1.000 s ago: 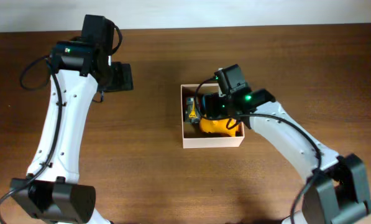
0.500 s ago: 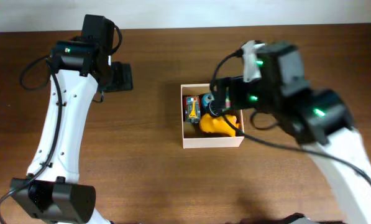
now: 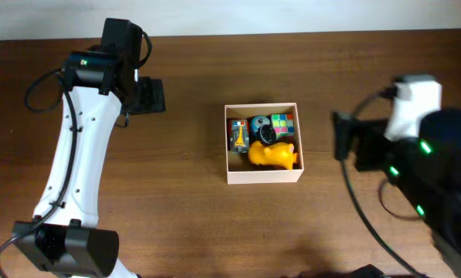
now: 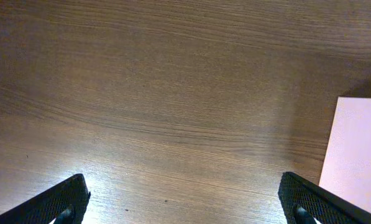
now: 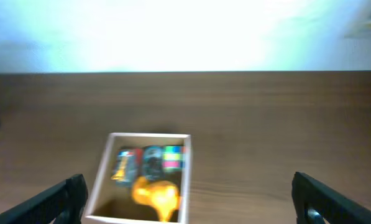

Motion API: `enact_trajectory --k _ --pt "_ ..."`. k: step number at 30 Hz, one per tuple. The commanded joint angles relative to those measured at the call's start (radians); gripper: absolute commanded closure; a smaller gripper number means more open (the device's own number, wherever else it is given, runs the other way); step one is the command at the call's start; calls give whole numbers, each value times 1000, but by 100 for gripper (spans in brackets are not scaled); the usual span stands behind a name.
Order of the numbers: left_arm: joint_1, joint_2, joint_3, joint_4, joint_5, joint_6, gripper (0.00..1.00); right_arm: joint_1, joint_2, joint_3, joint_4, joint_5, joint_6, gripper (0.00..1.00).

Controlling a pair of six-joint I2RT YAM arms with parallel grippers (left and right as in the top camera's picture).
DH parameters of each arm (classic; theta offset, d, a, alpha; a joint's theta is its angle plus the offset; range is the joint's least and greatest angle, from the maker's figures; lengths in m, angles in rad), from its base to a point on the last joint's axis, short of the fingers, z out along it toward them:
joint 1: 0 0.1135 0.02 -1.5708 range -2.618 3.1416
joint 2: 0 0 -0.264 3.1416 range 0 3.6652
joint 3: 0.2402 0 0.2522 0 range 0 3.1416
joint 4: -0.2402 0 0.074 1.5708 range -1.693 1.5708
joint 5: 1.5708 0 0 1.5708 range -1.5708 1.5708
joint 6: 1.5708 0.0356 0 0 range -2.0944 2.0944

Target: Pack container

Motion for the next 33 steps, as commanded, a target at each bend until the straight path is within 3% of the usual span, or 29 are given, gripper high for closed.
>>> enact_trajectory --k 1,7,11,21,33 --pt "2 -23 17 0 -7 16 1 -48 -92 -6 -25 144 -13 1" --pt "2 -23 17 0 -7 16 1 -205 -265 -195 2 83 -11 1" --pt "2 -23 17 0 -7 16 1 -280 -407 -433 130 80 -11 1" --pt "2 -23 16 0 -7 16 1 -347 -717 -968 368 6 -10 1" --pt "2 -23 16 0 -7 16 1 -394 -970 -1260 379 -45 -7 1"
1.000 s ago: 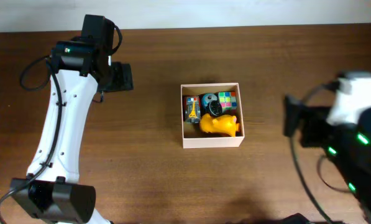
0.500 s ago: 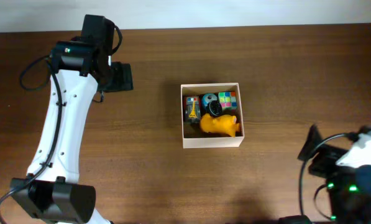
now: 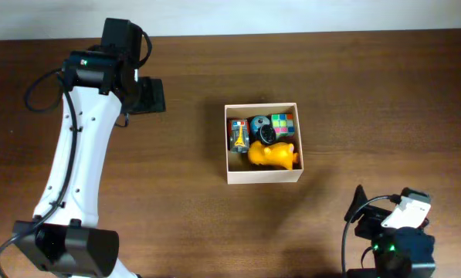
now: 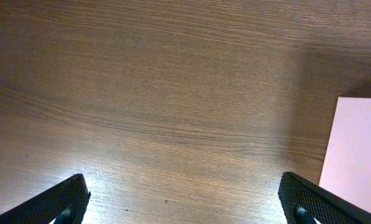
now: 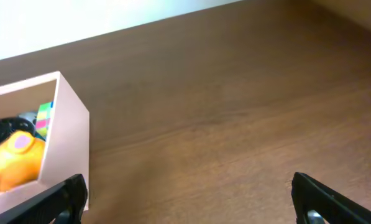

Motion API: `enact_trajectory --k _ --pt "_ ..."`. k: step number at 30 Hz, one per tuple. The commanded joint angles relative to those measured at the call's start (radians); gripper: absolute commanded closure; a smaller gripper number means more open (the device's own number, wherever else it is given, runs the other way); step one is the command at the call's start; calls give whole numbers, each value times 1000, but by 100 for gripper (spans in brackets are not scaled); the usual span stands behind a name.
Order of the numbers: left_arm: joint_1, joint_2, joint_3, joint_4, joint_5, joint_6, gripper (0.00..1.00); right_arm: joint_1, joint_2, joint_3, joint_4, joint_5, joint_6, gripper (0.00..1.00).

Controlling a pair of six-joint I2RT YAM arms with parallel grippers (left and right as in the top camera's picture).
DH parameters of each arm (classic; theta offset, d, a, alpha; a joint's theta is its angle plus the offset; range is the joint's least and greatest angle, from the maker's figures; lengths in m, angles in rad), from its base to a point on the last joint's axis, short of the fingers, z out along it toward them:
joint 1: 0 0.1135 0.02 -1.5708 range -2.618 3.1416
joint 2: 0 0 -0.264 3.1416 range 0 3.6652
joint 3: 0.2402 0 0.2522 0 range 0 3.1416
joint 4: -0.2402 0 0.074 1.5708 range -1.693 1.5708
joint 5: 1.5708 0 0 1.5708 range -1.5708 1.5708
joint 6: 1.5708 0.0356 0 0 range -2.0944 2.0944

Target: Pack container

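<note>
A white open box (image 3: 262, 177) stands mid-table, holding a yellow toy (image 3: 273, 155), a colourful cube (image 3: 283, 123), a dark round object (image 3: 262, 130) and a small red-and-blue item (image 3: 238, 136). The right wrist view shows the box (image 5: 66, 134) at its left with the yellow toy (image 5: 14, 158) inside. My left gripper (image 4: 186, 202) is open over bare wood left of the box (image 4: 356, 155). Near the table's front right edge my right gripper (image 5: 191, 199) stands open and empty.
The brown wooden table (image 3: 184, 216) fills the views. My left arm (image 3: 79, 154) reaches from the front left to the far left. A white wall edge (image 5: 79, 25) runs along the table's far side.
My right arm has drawn back from the right of the box to the front right edge of the table. The left arm and the box contents have not moved.
</note>
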Motion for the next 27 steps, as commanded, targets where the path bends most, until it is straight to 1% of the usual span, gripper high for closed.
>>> enact_trajectory --k 1,5,27 --pt "2 -23 17 0 -7 16 1 -14 -60 -60 5 -24 -6 1" --pt "2 -23 16 0 -7 16 1 -14 -92 -116 5 -26 -7 1" --pt "2 -23 17 0 -7 16 1 -14 -106 -281 22 -27 -7 2"
